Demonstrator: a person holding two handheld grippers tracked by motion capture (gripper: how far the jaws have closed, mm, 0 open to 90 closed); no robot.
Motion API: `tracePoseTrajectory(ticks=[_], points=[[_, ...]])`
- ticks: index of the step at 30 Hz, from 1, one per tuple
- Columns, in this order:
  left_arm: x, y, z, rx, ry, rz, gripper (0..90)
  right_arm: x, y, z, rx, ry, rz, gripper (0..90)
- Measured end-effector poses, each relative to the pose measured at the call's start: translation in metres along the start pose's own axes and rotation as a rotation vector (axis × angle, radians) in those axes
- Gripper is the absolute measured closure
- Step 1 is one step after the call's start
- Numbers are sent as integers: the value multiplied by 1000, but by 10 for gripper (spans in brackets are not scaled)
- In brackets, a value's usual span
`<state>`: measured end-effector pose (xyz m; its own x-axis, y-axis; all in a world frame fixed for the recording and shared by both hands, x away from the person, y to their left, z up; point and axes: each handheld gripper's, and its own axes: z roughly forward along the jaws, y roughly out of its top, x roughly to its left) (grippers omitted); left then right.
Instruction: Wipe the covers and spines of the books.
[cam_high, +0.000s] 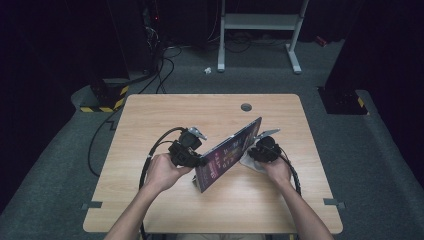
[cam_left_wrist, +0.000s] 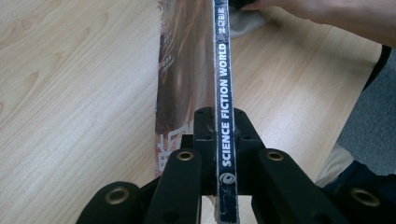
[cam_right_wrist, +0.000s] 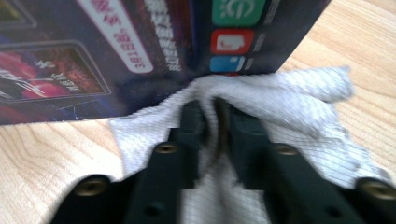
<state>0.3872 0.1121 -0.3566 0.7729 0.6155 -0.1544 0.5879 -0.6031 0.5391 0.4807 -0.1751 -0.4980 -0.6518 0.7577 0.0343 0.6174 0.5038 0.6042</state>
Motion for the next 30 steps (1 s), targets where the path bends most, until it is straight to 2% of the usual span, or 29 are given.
tracePoseTrajectory(ticks=[3, 6, 8, 11, 13, 14, 15, 16, 18, 19, 20, 22, 25, 27, 28, 30], points=[[2, 0, 0, -4, -14, -9, 838, 7, 1, 1, -17, 7, -22, 850], [4, 0, 0, -5, -12, -14, 838, 26, 1, 1, -35, 56, -94, 855], [4, 0, 0, -4, -12, -19, 838, 41, 2, 0, -53, 100, -176, 856], [3, 0, 0, -3, -17, -19, 838, 52, 3, -3, -56, 97, -242, 855], [3, 0, 0, -2, -16, -18, 838, 49, 4, -4, -59, 87, -233, 855], [4, 0, 0, 1, -16, -15, 838, 38, 5, -7, -73, 65, -176, 855], [4, 0, 0, 1, -16, -15, 838, 38, 5, -7, -73, 65, -176, 855], [4, 0, 0, 0, -19, -19, 838, 19, 6, -10, -86, 45, -83, 855], [4, 0, 0, -2, -21, -21, 838, 5, 9, -16, -98, 18, -27, 855], [4, 0, 0, -2, -21, -21, 838, 5, 9, -16, -98, 18, -27, 855], [4, 0, 1, -5, -22, -26, 838, -2, 11, -22, -121, 7, -5, 855], [4, 1, 1, -2, -22, -24, 838, -2, 11, -24, -125, 9, -7, 855], [3, 2, 2, -6, -22, -29, 838, 11, 14, -26, -112, 32, -66, 860], [4, 3, 2, -4, -16, -32, 838, 28, 17, -28, -113, 67, -131, 862], [5, 3, 2, -6, -18, -41, 838, 41, 19, -32, -122, 97, -181, 862], [5, 3, 2, -7, -18, -41, 838, 52, 20, -37, -132, 113, -234, 862]])
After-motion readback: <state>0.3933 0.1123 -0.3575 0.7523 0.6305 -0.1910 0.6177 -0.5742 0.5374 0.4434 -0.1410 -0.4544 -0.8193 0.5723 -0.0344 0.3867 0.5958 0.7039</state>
